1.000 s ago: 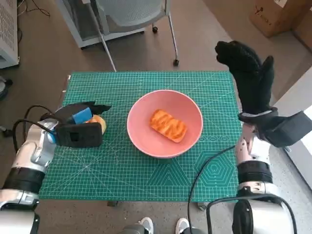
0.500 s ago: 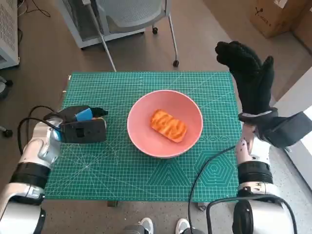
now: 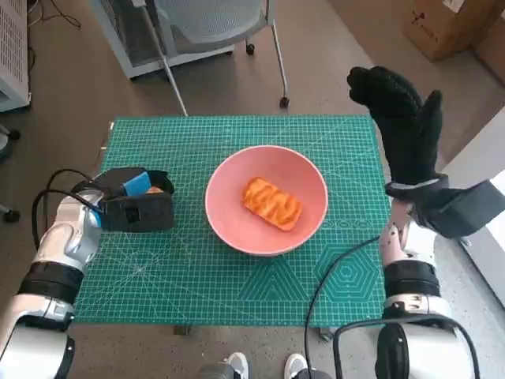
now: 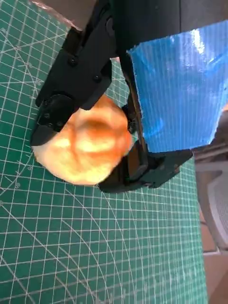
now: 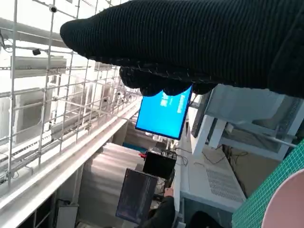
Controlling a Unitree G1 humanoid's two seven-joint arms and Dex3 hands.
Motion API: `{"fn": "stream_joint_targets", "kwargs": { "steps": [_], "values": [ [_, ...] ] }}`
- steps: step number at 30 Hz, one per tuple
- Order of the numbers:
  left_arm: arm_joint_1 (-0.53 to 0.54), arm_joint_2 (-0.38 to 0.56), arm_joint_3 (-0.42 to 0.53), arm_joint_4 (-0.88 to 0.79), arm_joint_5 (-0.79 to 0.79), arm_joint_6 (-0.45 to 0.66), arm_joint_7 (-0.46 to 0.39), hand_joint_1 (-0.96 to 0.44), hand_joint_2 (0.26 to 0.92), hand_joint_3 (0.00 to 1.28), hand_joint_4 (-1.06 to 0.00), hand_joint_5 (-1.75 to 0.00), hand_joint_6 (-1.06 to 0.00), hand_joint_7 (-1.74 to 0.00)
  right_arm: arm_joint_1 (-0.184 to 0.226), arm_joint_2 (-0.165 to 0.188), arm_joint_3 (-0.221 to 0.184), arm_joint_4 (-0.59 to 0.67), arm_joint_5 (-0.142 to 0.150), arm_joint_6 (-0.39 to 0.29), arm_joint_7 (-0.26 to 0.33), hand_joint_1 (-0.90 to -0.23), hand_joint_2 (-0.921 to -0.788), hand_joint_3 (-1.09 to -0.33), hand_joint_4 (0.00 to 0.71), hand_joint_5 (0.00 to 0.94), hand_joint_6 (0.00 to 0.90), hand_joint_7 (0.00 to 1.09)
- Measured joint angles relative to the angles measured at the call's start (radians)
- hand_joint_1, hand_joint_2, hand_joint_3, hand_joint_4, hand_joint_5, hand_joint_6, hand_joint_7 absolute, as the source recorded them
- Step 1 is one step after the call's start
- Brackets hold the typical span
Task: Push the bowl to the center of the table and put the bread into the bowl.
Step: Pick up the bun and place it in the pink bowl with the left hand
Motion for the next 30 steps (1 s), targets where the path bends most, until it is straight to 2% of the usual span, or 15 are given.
{"fn": "stream_joint_targets", "kwargs": {
  "steps": [7, 17, 24, 30],
  "values": [
    [0.037, 0.039, 0.048, -0.160, -0.026, 0.016, -0.042, 0.00, 0.921, 0.10, -0.63, -1.25, -0.62, -1.15, 0.001, 0.001, 0.001, 0.000, 0.000, 0.000, 0.001, -0.571, -0.921, -0.571, 0.350, 0.002, 0.497, 0.01],
    [0.081, 0.083, 0.187, -0.486, -0.114, 0.026, -0.068, 0.00, 0.919, 0.04, -0.75, -1.13, -0.64, -1.13, 0.002, 0.002, 0.003, 0.000, -0.001, -0.002, 0.001, -0.573, -0.921, -0.572, 0.344, 0.000, 0.496, 0.00],
    [0.084, 0.082, 0.259, -0.696, -0.141, 0.045, -0.069, 0.00, 0.913, 0.02, -0.78, -1.08, -0.67, -1.11, 0.004, 0.005, 0.007, 0.000, -0.002, -0.006, 0.001, -0.573, -0.921, -0.573, 0.341, 0.000, 0.482, 0.00],
    [0.075, 0.042, 0.269, -0.855, -0.133, 0.075, -0.065, 0.00, 0.905, 0.01, -0.80, -1.01, -0.71, -1.11, 0.004, 0.004, 0.006, 0.001, -0.002, -0.006, 0.001, -0.568, -0.921, -0.575, 0.337, 0.000, 0.476, 0.00]
  ]
}}
